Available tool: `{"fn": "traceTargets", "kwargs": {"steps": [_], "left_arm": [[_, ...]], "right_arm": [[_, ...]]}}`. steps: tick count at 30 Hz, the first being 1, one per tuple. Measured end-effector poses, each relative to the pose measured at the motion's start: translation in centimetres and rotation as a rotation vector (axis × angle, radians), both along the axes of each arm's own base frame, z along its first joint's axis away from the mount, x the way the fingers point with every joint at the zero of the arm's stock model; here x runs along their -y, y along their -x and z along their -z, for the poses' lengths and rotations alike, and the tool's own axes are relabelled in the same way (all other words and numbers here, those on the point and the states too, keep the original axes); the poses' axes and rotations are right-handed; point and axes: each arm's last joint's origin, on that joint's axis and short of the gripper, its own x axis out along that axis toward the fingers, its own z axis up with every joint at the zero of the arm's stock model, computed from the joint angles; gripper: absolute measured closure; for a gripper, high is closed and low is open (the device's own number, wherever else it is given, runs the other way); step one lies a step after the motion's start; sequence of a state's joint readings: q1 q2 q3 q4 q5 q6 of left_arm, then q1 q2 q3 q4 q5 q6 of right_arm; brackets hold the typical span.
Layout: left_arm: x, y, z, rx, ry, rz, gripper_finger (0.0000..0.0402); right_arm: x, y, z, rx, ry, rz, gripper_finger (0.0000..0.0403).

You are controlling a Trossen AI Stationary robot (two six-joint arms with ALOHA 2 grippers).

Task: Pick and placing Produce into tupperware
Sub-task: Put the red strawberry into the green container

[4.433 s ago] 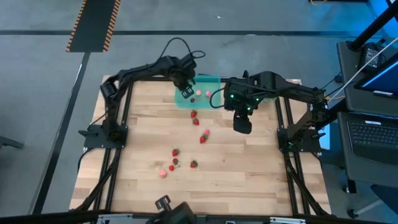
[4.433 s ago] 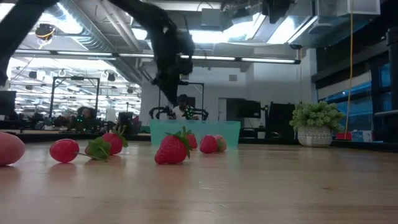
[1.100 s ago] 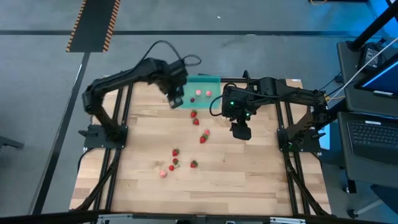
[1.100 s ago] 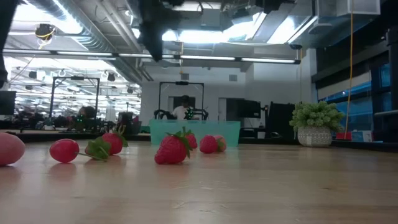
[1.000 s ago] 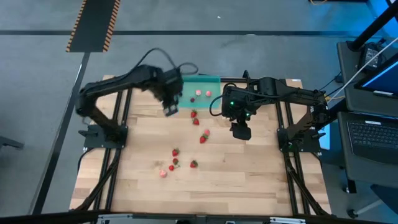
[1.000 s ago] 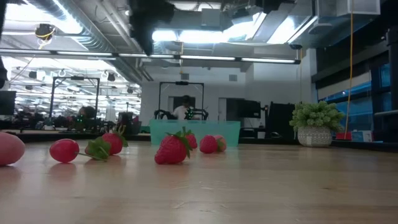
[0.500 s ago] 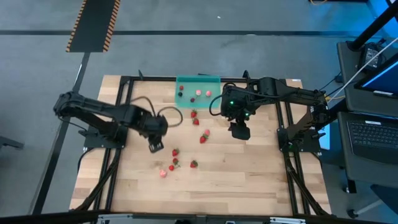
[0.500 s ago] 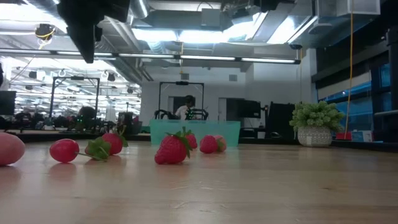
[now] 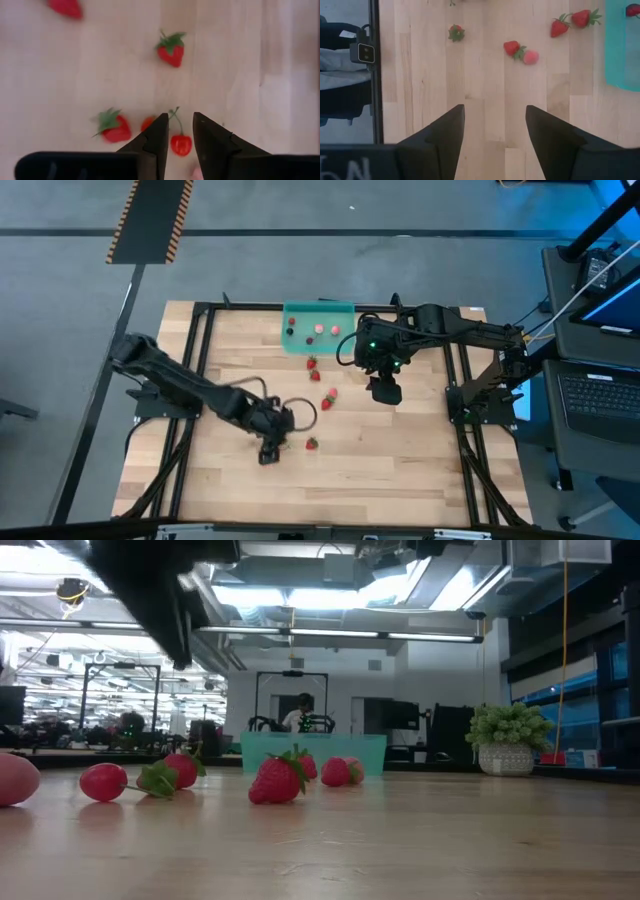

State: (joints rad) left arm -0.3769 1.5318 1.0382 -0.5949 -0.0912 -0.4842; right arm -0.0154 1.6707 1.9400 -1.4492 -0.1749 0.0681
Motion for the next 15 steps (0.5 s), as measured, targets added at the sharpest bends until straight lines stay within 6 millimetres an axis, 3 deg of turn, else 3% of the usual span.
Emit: {"fn": "traceTargets", "kwargs": {"steps": [7,15], "left_arm": [[1.2,-2.1,5.2,-0.103,-0.049,0.061,0.0328],[1.7,-2.2,5.9,-0.122,-0.048,0.160,0.0297]], "right_arm": [[0.0,0.0,0.0,0.002,-0.001,0.002,0.0189],[0.0,-0.1,0.0,0.010,-0.001,0.005,0.0189]]}}
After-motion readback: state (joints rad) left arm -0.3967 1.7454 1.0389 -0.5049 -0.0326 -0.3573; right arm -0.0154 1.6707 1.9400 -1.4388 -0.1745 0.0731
